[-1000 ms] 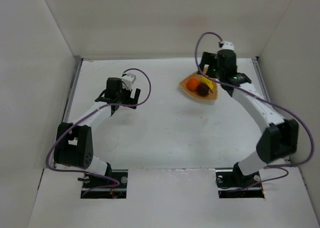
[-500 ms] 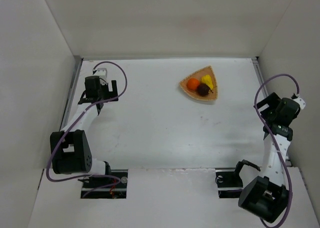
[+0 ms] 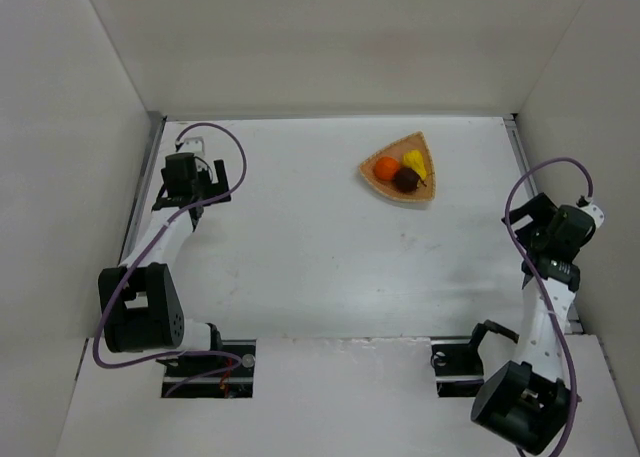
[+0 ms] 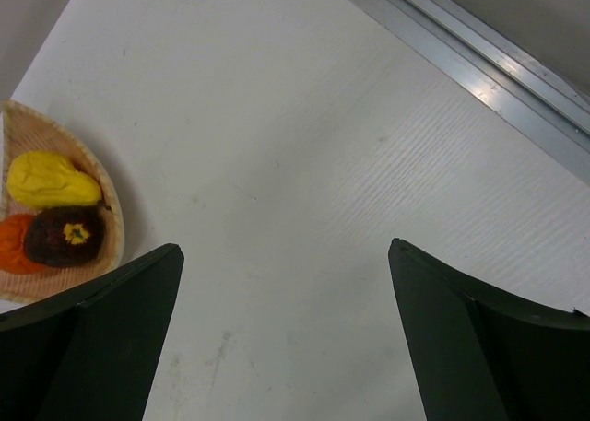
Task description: Place and organize the fake fruits in the fruit bowl
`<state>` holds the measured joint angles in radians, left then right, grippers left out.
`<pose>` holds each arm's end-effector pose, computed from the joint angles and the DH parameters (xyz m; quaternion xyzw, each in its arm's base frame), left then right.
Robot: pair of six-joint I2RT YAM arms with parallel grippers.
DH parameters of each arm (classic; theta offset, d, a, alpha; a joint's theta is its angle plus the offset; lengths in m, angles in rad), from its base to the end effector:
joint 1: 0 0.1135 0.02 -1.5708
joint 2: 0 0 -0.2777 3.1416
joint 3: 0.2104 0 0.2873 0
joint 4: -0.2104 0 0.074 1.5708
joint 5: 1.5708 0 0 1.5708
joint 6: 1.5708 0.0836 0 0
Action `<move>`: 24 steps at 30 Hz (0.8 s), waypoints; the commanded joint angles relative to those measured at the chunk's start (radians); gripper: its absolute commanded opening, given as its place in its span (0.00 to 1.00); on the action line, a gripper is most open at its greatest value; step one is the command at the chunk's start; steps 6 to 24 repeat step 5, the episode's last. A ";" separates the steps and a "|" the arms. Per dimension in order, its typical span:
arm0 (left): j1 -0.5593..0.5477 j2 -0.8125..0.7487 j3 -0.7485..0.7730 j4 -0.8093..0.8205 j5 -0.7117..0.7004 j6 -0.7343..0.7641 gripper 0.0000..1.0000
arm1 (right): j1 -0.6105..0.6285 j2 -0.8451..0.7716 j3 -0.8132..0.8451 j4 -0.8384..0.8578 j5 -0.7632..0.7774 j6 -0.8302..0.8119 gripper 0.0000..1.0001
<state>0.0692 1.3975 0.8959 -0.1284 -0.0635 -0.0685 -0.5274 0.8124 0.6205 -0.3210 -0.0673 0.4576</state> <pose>0.3733 0.0312 0.2118 -0.0756 0.8878 0.0285 0.4530 0.2218 -0.1227 0.2432 0.3930 0.7683 0.0114 0.5050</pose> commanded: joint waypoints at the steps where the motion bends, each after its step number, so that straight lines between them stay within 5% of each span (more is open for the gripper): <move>1: -0.002 -0.045 0.000 0.000 -0.004 -0.008 0.92 | 0.019 0.001 -0.001 0.062 -0.012 0.000 1.00; 4: 0.005 -0.045 0.011 -0.002 0.039 -0.022 0.81 | 0.023 0.002 0.001 0.062 -0.012 0.000 1.00; 24: 0.005 -0.045 0.014 -0.005 0.054 -0.024 0.82 | 0.023 0.005 0.005 0.059 -0.011 -0.003 1.00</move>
